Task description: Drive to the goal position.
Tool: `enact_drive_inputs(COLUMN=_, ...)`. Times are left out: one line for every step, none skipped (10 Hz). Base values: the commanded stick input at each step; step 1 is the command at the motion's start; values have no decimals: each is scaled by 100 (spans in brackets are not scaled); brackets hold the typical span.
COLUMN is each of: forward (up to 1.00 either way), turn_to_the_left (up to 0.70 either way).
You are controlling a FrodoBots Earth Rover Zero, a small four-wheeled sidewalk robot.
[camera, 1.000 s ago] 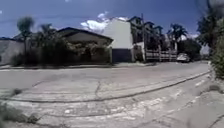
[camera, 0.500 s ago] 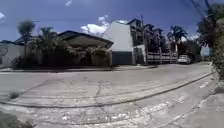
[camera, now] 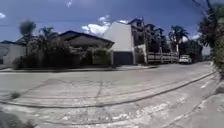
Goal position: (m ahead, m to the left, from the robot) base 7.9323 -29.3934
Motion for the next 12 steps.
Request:
enact_drive_inputs(forward=0, turn_to_the_left=0)
enact_drive_inputs(forward=0, turn_to_the_left=5)
enact_drive_inputs(forward=0, turn_to_the_left=15)
enact_drive_inputs(forward=39, turn_to_the_left=7)
enact_drive_inputs(forward=55, turn_to_the_left=4)
enact_drive_inputs(forward=40, turn_to_the_left=0)
enact_drive_inputs(forward=29, turn_to_the_left=11)
enact_drive_inputs(forward=32, turn_to_the_left=26)
enact_drive_inputs(forward=55, turn_to_the_left=23)
enact_drive_inputs(forward=70, turn_to_the_left=7)
enact_drive_inputs(forward=70, turn_to_the_left=0)
enact_drive_inputs(forward=58, turn_to_the_left=0)
